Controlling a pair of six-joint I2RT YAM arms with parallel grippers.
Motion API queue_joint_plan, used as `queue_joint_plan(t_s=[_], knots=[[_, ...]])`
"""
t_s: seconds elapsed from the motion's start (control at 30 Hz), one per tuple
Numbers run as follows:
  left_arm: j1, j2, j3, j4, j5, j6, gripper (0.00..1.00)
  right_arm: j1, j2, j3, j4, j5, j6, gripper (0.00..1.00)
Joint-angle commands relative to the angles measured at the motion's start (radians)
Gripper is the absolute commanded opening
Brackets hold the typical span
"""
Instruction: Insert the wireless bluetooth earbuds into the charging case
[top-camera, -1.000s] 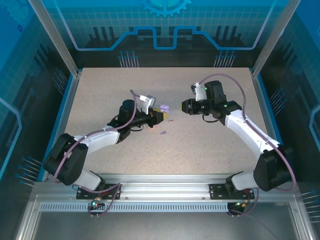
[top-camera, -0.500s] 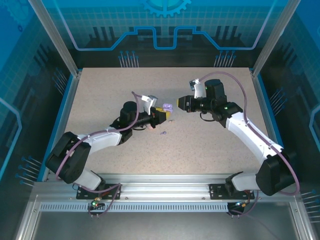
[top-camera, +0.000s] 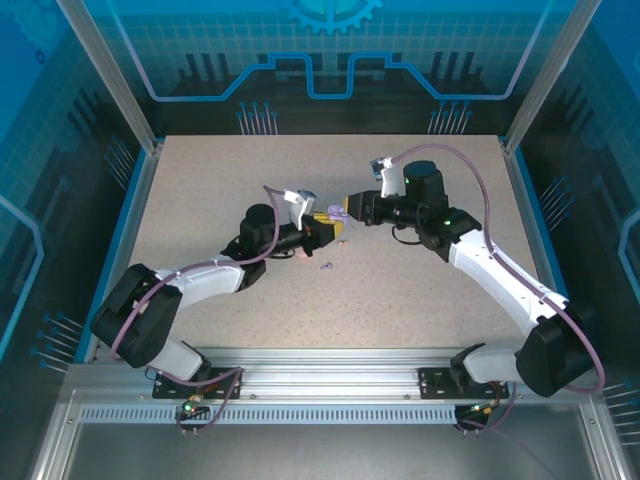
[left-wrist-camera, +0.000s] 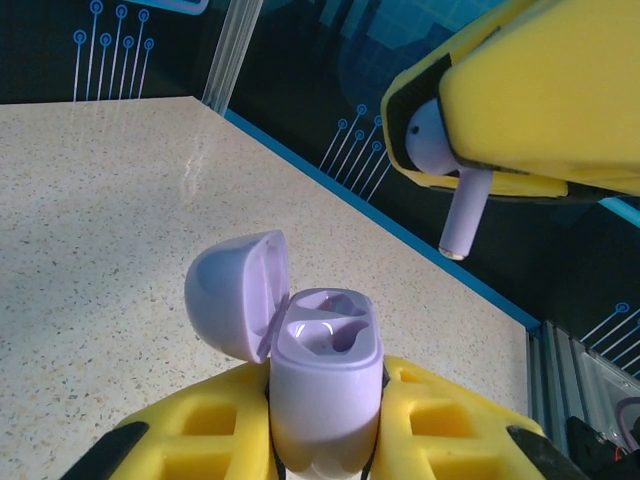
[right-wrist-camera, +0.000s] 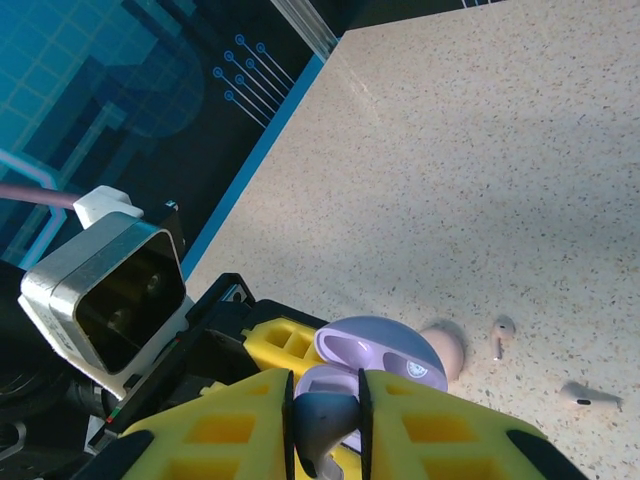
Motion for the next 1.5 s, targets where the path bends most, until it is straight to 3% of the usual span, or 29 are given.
queue_joint_plan(t_s=[0.0,0.67,1.47], knots=[[-0.013,-0.040,-0.013,0.056,-0.003,0.026,0.04,0.022,-0.029,-0.014,0.041,0.029,0.008,0.23],[-0.025,-0.083,-0.001,0.001,-0.021,0.048,0.04,0.049,-0.049,-0.036,0.087,0.073,0.027,0.23],[-0.029,-0.073,0.019,0.026,-0.021,-0.027,0.04,0.084,-0.058,-0.070,0.108,0.157,0.021,0.22]])
